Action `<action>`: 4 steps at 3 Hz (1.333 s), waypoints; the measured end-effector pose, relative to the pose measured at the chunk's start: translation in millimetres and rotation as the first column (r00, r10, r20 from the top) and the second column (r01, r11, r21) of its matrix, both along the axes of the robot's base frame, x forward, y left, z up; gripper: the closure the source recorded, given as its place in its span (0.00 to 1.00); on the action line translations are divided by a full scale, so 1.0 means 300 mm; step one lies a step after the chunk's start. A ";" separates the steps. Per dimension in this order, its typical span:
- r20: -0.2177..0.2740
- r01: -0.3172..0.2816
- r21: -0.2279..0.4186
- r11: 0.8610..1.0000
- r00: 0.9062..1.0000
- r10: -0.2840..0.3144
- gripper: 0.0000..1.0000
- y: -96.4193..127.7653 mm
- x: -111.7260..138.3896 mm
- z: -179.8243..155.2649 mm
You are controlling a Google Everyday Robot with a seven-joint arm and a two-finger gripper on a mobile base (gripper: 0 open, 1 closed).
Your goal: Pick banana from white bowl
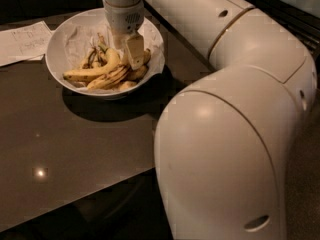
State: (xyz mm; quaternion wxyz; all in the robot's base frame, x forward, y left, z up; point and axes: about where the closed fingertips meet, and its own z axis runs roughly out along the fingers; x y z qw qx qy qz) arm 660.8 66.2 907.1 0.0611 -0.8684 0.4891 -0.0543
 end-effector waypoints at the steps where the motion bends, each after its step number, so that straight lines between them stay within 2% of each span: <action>1: -0.016 -0.002 -0.005 1.000 1.000 0.002 0.43 0.000 0.001 -0.027; 4: -0.052 0.007 -0.011 1.000 0.999 -0.008 0.43 -0.029 0.003 -0.070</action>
Offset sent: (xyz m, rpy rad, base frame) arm -0.0219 -0.0298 -0.0246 -0.0839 0.1404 -0.0124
